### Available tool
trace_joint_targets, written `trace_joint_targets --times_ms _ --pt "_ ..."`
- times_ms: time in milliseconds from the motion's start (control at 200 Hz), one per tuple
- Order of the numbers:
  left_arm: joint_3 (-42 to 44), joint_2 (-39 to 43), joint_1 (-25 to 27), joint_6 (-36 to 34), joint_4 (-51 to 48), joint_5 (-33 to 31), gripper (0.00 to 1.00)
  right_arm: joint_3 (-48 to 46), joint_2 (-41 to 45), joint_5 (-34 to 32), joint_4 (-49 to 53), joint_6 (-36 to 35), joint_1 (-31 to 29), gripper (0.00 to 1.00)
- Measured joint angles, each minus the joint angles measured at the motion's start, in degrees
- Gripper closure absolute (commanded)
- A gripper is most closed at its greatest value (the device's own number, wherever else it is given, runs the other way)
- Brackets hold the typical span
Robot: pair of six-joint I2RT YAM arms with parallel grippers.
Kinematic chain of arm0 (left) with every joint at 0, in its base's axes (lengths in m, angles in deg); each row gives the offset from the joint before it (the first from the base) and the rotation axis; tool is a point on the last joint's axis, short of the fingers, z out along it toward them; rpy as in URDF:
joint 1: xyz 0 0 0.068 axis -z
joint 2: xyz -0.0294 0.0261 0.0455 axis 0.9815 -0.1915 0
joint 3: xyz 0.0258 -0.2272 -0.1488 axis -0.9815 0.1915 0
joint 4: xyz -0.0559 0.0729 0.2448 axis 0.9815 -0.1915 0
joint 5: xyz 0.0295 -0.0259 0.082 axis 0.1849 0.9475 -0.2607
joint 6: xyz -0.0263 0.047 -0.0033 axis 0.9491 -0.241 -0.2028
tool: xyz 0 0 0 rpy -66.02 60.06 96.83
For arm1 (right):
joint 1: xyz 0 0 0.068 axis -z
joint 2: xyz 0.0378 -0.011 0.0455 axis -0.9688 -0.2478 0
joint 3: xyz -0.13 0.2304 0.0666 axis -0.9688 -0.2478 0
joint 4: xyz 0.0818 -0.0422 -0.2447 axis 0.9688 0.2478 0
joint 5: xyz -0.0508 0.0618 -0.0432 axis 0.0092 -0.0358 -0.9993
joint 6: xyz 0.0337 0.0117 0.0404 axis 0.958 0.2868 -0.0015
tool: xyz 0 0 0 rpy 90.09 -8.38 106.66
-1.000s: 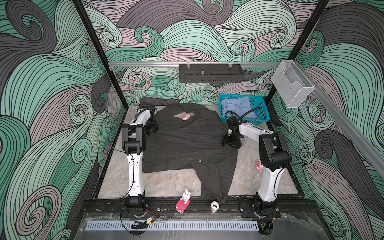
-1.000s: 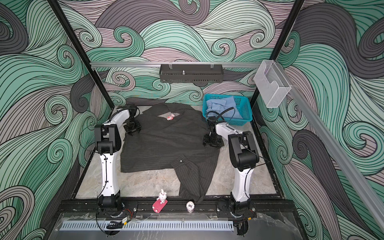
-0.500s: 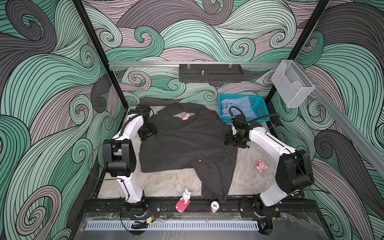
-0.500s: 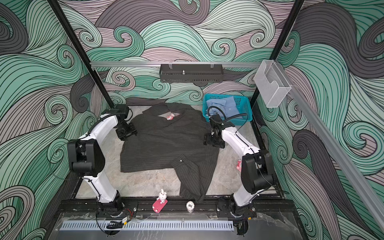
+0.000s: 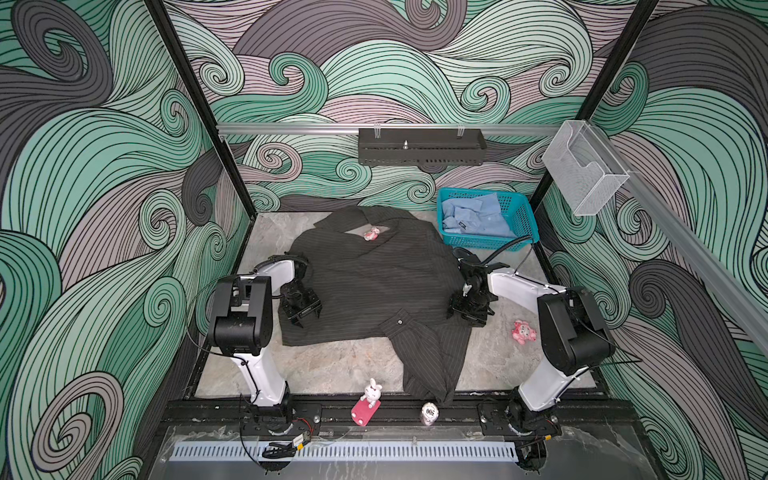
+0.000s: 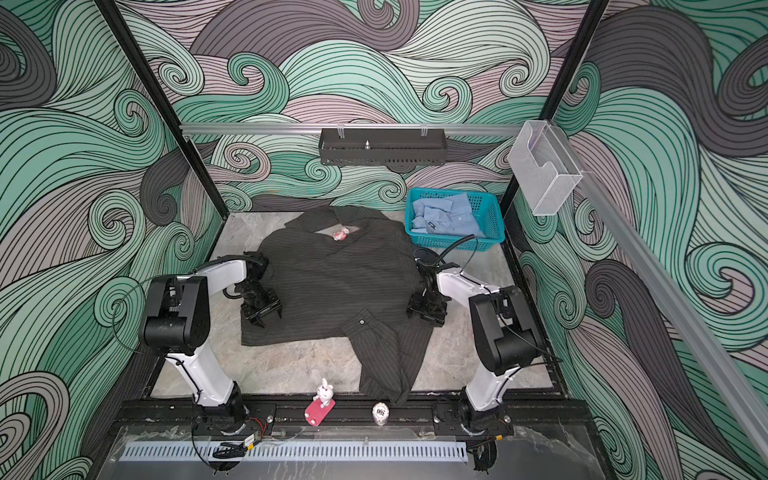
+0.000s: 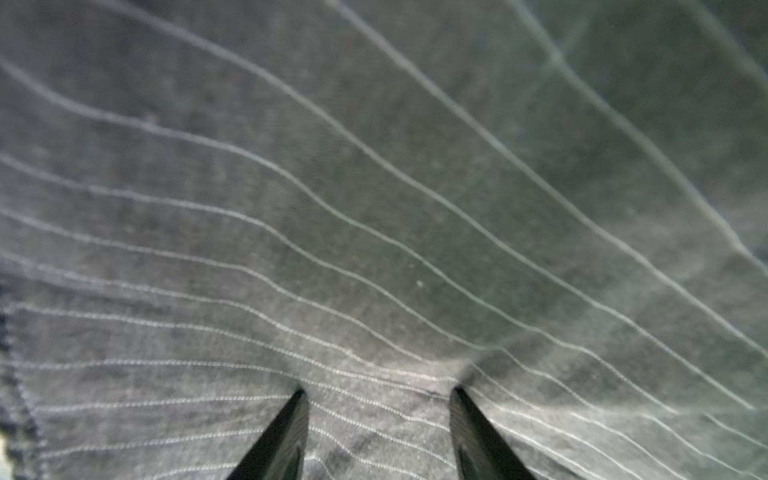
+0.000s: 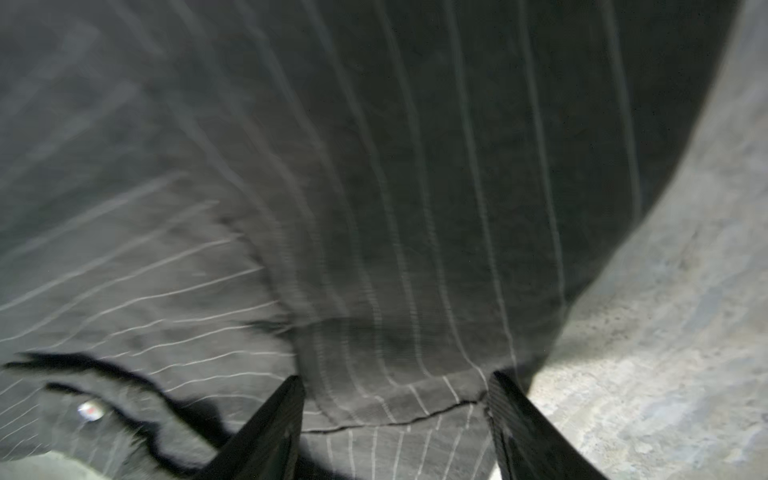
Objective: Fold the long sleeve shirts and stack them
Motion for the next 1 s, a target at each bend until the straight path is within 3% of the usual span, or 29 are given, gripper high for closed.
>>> trace_joint_targets --times_ms 150,360,560,776,1001 --pt "1.33 0.39 -3.13 0.13 -1.29 1.68 0.43 -1.44 0.85 -0.83 0.68 2.21 -0.13 0.29" --pt "2.75 1.40 -3.63 -0.55 -2.40 1.86 0.42 -3.50 2.40 -2.64 3.08 3.30 -0.81 0.29" --pt "1.88 2.97 -3.63 -1.70 -3.06 2.08 0.39 -2.71 4.61 -5.77 7.43 1.95 -1.66 0.22" --pt "-10.32 4.72 -3.63 -2.10 -5.27 2.93 0.38 9.29 6.23 -7.85 9.18 0.85 -2.54 0.22" --pt "-28.61 -3.74 -3.63 -2.08 -6.86 2.69 0.38 25.40 -6.16 -9.99 7.56 -2.71 -2.27 0.27"
